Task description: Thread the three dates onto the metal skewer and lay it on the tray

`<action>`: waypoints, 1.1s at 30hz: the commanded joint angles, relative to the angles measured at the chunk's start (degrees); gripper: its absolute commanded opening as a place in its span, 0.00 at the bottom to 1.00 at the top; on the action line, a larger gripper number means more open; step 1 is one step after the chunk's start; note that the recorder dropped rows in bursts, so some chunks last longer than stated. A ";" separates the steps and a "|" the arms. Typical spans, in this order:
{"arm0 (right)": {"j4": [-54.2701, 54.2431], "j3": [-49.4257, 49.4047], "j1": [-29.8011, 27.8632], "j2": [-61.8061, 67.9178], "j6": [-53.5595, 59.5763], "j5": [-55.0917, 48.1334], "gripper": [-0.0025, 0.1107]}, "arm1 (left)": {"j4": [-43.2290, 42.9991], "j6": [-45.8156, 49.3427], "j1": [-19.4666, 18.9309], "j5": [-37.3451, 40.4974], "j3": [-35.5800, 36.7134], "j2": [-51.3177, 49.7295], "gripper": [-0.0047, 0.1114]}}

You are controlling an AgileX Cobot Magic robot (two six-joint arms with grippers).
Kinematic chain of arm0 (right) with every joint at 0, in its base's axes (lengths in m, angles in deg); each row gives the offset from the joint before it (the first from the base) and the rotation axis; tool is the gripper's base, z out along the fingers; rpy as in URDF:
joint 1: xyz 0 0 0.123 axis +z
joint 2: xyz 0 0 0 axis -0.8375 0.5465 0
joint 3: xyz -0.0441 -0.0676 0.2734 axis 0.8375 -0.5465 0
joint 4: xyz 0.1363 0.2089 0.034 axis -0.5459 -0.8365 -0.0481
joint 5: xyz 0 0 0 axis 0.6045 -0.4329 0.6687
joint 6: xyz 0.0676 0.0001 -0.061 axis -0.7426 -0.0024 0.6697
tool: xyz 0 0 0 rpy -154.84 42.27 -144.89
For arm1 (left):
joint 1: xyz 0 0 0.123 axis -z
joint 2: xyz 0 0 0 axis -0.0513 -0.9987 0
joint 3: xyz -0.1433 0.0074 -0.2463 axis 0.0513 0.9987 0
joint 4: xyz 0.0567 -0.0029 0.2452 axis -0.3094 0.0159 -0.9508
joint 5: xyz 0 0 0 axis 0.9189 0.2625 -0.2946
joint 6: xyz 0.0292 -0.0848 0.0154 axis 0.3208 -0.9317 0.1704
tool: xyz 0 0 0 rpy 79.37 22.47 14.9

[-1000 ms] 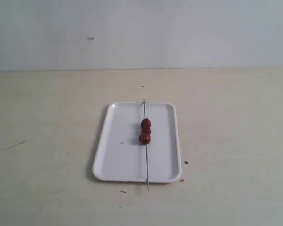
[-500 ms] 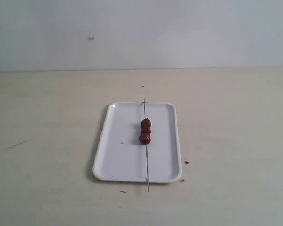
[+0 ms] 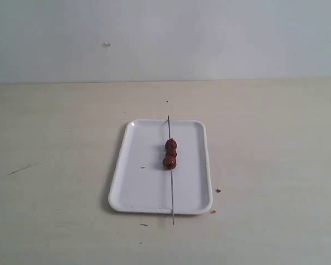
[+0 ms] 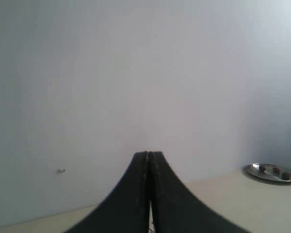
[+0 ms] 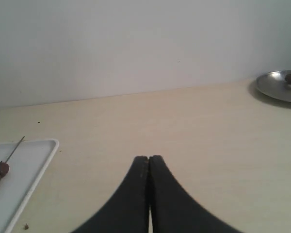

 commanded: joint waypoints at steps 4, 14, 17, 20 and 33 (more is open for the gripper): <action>-1.00 -0.25 -0.43 -0.32 0.51 -0.36 0.02 | -0.22 0.07 0.20 0.17 0.25 0.34 0.05; -1.00 -0.25 -0.43 -0.32 0.51 -0.36 0.02 | -0.22 0.07 0.20 0.17 0.25 0.34 0.05; -1.00 -0.25 -0.43 -0.32 0.51 -0.36 0.02 | -0.22 0.07 -0.51 0.17 0.25 0.60 0.05; -1.00 -0.25 -0.43 -0.32 0.51 -0.36 0.02 | -0.22 0.07 -4.69 0.30 0.25 1.80 0.05; -1.00 -0.25 -0.43 -0.32 0.51 -0.36 0.02 | -0.30 4.85 -29.90 6.82 0.25 4.30 0.05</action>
